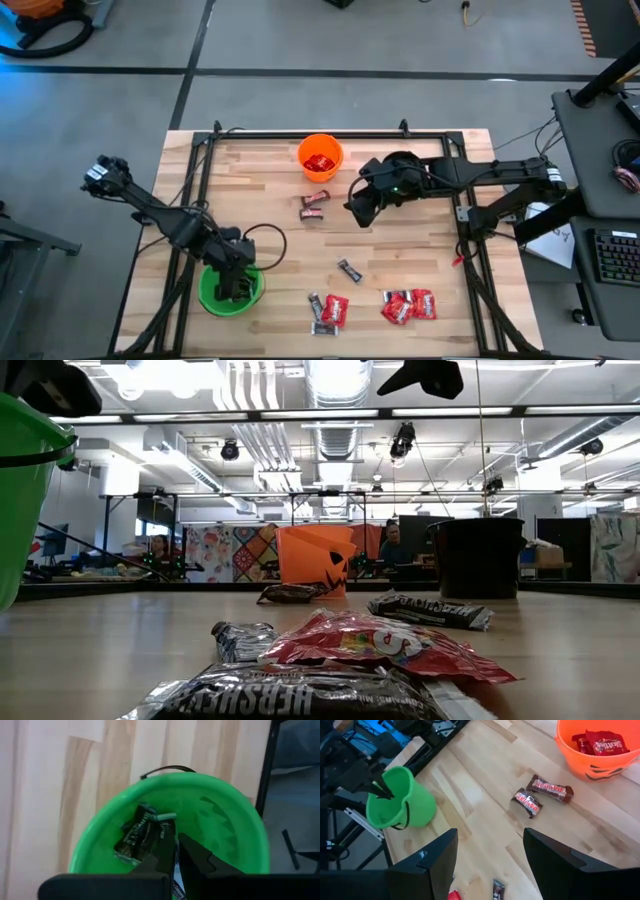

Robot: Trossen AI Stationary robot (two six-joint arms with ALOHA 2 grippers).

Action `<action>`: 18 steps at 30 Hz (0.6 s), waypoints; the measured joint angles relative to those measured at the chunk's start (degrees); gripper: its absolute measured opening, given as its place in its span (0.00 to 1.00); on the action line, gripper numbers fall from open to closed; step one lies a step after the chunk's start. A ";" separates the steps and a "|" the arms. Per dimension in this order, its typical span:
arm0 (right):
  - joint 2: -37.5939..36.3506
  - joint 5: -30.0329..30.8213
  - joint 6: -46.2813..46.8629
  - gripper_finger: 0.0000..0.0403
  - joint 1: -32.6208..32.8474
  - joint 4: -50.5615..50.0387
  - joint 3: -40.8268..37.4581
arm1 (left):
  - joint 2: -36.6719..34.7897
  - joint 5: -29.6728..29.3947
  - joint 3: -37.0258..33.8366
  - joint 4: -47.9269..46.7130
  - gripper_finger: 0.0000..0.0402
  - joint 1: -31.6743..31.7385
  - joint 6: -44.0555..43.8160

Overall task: Sort candy
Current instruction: Put the black chocolate into the green bucket, then put the brown chocolate into the black bucket

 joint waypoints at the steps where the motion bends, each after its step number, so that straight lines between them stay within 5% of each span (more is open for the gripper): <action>1: 0.00 0.00 0.05 0.54 0.00 0.01 0.00 | 0.15 0.46 0.24 -0.04 0.02 -0.02 -0.22; 9: 2.29 0.05 -8.60 0.54 0.00 0.31 0.00 | 0.52 1.02 0.26 -0.18 0.16 -0.04 -2.08; 18: 9.51 0.60 -34.65 0.54 -0.25 5.45 0.00 | 0.50 1.09 3.57 -0.78 0.30 -0.02 -4.17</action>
